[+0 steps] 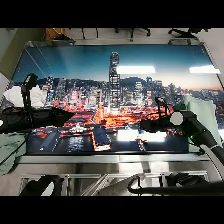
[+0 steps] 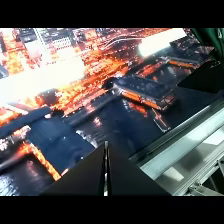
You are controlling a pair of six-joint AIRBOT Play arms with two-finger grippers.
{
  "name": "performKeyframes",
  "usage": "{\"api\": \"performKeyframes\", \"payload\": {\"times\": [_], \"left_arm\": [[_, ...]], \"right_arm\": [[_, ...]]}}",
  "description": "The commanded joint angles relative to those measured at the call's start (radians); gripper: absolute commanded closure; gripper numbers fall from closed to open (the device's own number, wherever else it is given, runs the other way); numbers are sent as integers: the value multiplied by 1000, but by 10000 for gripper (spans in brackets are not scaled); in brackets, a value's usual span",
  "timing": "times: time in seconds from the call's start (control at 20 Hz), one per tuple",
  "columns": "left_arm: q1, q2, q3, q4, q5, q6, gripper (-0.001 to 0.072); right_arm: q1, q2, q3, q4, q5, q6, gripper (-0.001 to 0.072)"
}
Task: Fold the shirts.
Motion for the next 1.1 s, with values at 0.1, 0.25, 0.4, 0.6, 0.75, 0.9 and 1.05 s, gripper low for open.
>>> {"api": "performKeyframes", "payload": {"times": [0.1, 0.25, 0.4, 0.6, 0.75, 0.9, 1.05], "left_arm": [[0, -58, 0, 0, -66, 0, 694], [2, -77, 0, 4, -65, 0, 695], [2, -78, 50, 178, -38, -17, 576], [2, -137, 198, 643, 7, -137, 16], [6, -309, 323, 993, 51, -151, 14], [100, -554, 453, 1091, 169, -152, 14], [222, -827, 612, 1091, 229, -161, 14]], "right_arm": [[1, -1, -1, 0, -1, 0, 689], [1, -1, -1, 0, -1, 0, 689], [1, -1, -1, 0, -1, 0, 689], [1, -1, -1, 0, -1, 0, 689], [1, -1, -1, 0, -1, 0, 689], [1, -1, -1, 0, -5, 0, 689], [1, -1, -1, 0, -4, 0, 689]]}}
